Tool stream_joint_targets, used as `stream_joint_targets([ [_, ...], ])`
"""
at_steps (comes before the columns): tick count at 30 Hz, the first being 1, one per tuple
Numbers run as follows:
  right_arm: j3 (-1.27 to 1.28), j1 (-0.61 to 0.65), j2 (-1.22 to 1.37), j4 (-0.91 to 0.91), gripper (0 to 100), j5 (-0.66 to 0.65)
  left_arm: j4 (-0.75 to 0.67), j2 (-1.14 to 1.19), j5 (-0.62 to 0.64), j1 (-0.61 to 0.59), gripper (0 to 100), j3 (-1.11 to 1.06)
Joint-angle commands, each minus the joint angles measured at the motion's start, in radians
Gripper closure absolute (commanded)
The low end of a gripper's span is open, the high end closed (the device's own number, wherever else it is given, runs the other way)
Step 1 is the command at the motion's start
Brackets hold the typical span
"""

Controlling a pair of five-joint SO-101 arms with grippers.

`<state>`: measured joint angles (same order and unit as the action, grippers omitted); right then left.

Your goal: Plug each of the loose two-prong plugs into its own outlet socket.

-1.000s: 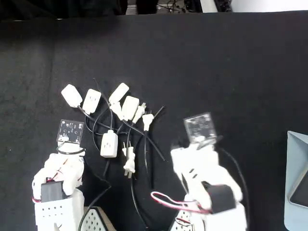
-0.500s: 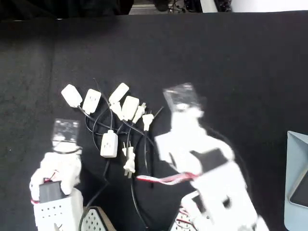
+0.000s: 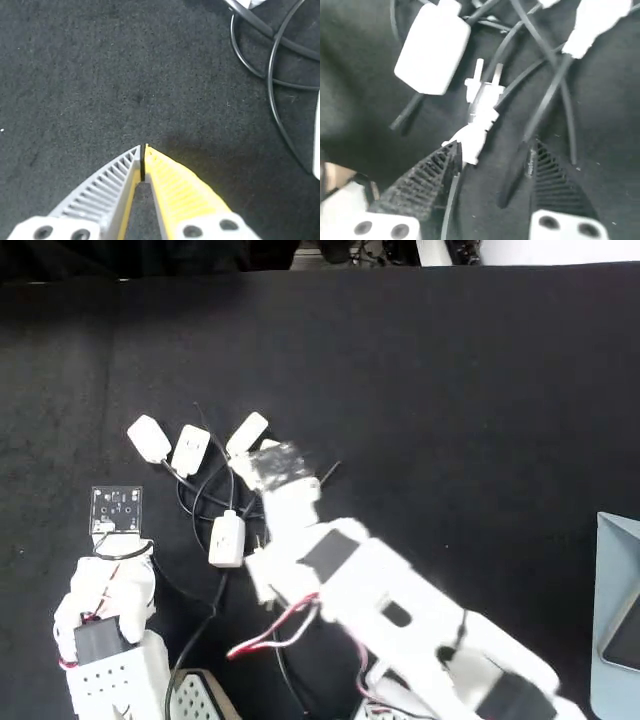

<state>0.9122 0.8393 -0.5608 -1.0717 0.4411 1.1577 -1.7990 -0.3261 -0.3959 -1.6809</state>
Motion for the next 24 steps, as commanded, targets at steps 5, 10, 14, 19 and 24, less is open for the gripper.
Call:
stream_joint_targets([
  [5, -0.202, 0.048, 0.182, -0.014, 78.9, 0.051, -0.025, -0.005, -0.006, -0.010, 97, -0.015],
  [10, -0.274, 0.048, 0.337, -0.014, 78.9, 0.051, -0.025, -0.005, -0.006, -0.012, 97, -0.015],
  [14, -0.283, 0.048, 0.426, -0.029, 78.9, 0.048, -0.025, -0.005, -0.006, -0.012, 97, -0.015],
  [19, -0.346, 0.048, 0.496, -0.155, 78.9, 0.044, -0.025, -0.005, -0.006, -0.012, 97, -0.015],
  [24, -0.390, 0.043, 0.536, -0.244, 78.9, 0.041, -0.025, -0.005, -0.006, -0.012, 97, -0.015],
])
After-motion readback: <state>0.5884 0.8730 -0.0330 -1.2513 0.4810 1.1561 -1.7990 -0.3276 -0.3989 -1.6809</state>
